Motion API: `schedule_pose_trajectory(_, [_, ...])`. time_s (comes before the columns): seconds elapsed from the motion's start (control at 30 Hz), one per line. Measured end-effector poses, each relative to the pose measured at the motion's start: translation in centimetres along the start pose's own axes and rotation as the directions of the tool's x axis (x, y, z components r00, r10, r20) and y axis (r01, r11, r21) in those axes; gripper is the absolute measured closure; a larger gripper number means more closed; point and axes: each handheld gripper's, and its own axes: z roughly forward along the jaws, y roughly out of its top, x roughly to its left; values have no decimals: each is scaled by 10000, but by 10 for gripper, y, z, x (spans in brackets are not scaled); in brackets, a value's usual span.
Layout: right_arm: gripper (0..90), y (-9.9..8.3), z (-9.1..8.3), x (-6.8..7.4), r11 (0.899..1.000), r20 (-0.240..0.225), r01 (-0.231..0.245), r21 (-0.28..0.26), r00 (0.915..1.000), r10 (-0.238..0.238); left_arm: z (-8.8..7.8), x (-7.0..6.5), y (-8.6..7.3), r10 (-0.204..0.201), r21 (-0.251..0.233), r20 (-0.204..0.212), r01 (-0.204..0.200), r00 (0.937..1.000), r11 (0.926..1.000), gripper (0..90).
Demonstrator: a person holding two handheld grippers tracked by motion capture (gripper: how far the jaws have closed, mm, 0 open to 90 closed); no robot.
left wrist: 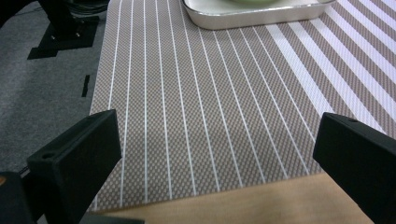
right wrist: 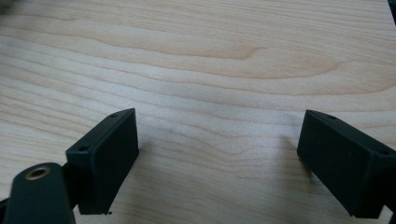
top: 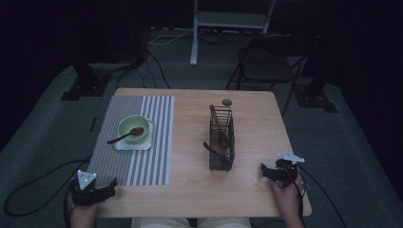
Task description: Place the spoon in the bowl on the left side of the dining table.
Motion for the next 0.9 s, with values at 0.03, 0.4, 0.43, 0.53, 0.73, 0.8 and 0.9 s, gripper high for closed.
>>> schedule_pose_trajectory(0.03, [119,0,0,0,10000,0,0,0,10000,0,-1,0,-1,-9,-18,1,9,10000,10000,10])
schedule_pose_trajectory(0.4, [119,0,0,0,10000,2,0,1,10000,0,-13,9,-12,-340,-133,-251,337,9991,9993,10])
schedule_pose_trajectory(0.43, [119,0,0,0,10000,3,0,4,10000,0,-16,11,-14,-473,-361,-380,459,9982,9983,10])
schedule_pose_trajectory(0.53, [120,0,0,0,10000,0,-2,1,10000,2,-18,14,-16,-368,-409,-595,344,9975,9986,10])
schedule_pose_trajectory(0.73, [119,0,0,0,10000,0,2,1,10000,-2,-19,23,-25,-512,-280,-867,490,9949,9984,10])
schedule_pose_trajectory(0.8, [119,0,0,0,10000,1,2,1,10000,-2,-22,26,-28,-714,-303,-1022,686,9922,9972,10])
schedule_pose_trajectory(0.9, [119,0,0,0,10000,1,3,1,10000,-3,-24,29,-31,-919,-207,-1336,900,9868,9957,10])
